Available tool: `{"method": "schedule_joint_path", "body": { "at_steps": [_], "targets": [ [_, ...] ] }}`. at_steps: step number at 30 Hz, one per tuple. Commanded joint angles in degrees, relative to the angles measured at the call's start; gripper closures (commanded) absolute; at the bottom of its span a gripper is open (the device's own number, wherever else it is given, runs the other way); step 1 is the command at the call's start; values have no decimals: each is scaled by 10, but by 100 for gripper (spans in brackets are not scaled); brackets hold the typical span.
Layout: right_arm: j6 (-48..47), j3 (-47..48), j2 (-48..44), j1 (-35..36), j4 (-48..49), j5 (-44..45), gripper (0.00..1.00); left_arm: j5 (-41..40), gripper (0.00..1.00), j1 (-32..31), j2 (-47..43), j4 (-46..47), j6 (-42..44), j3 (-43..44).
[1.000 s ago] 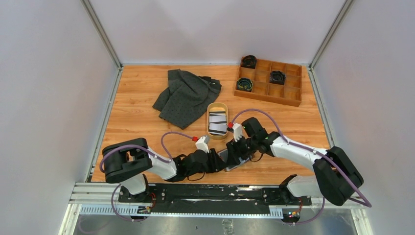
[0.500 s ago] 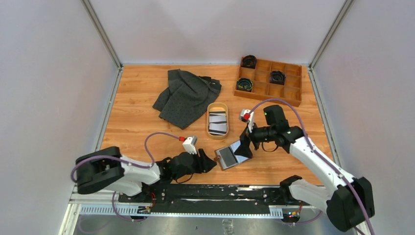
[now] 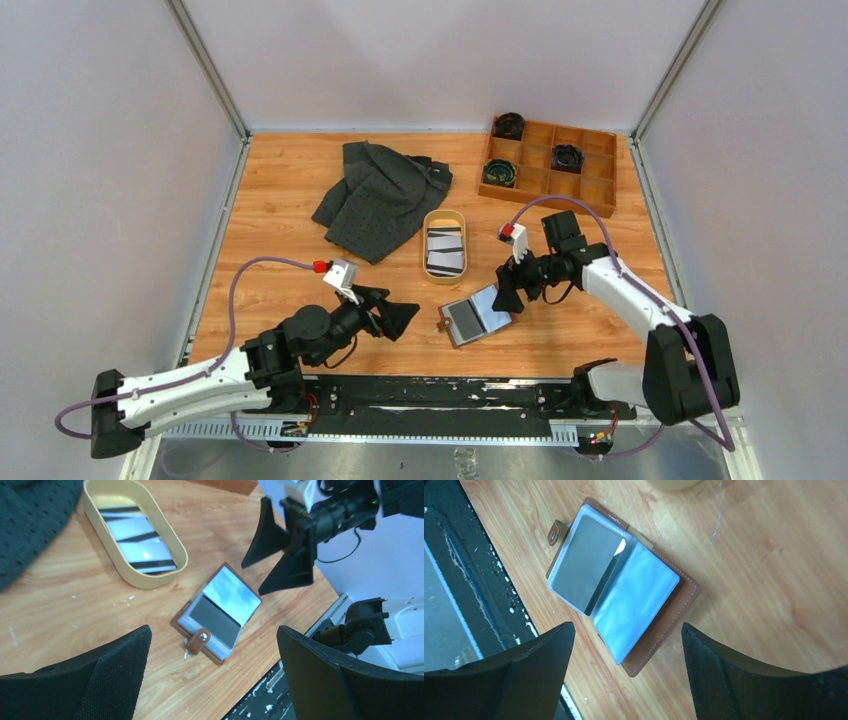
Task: Put the credit cards into the card holder
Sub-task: Insert the credit card into the card holder.
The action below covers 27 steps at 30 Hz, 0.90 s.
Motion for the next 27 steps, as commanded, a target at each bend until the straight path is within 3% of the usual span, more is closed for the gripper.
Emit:
{"method": "schedule_joint_path", "body": {
  "at_steps": [1, 10, 17, 20, 25, 27],
  "targets": [
    [0, 29, 58, -8, -40, -24, 23, -30, 0, 5, -44, -123, 80, 38],
    [25, 70, 174, 23, -56, -67, 58, 8, 0, 9, 24, -137, 119, 97],
    [86, 116, 236, 23, -50, -140, 95, 30, 3, 25, 61, -95, 117, 98],
    [87, 124, 247, 23, -52, -135, 93, 60, 5, 57, 85, -107, 127, 121],
    [18, 157, 196, 22, -104, -13, 56, 145, 11, 129, 143, -106, 139, 166],
    [-4, 157, 156, 20, -107, 17, 46, 177, 15, 153, 175, -93, 144, 186]
  ]
}}
